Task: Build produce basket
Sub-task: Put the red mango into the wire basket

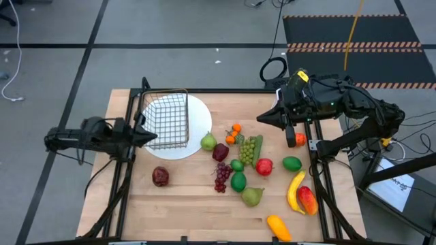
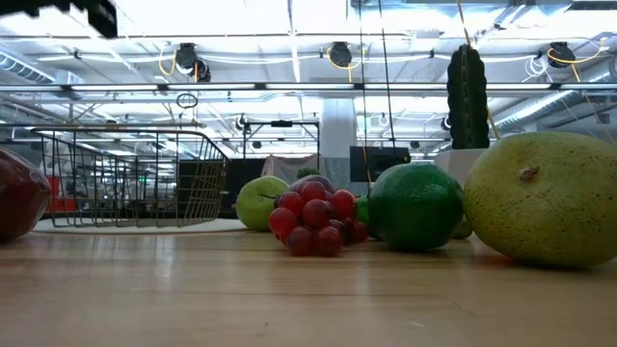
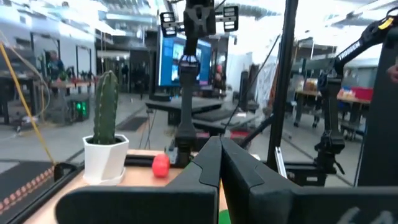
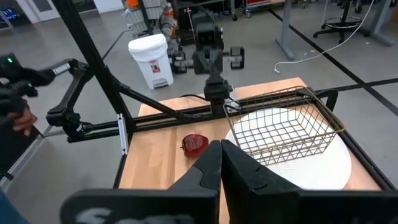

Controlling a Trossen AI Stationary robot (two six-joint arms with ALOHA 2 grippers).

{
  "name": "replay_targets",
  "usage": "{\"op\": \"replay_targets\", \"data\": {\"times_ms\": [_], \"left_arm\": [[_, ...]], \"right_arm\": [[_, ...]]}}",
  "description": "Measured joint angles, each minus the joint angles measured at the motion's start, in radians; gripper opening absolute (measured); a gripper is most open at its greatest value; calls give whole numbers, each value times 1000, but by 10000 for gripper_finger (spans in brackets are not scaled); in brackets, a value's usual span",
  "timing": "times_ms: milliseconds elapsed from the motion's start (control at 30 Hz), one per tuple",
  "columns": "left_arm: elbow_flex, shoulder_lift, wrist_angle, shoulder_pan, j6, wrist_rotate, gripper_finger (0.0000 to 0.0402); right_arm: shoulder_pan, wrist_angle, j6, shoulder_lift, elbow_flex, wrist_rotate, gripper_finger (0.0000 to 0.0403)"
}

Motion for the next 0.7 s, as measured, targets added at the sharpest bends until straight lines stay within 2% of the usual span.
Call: {"op": "replay_targets", "data": {"times_ms": [133,433,700], "left_arm": [[185,111,-138,0,-1,0,5],[638,403,-374,0,-18,0,5],[1026,679,-646,0,-78,0,5]], "right_arm": [[0,0,30,0,0,-2,0],[0,-2,270,0,0,-7,0],[0,-27,307,0,-2,-8,0]]}}
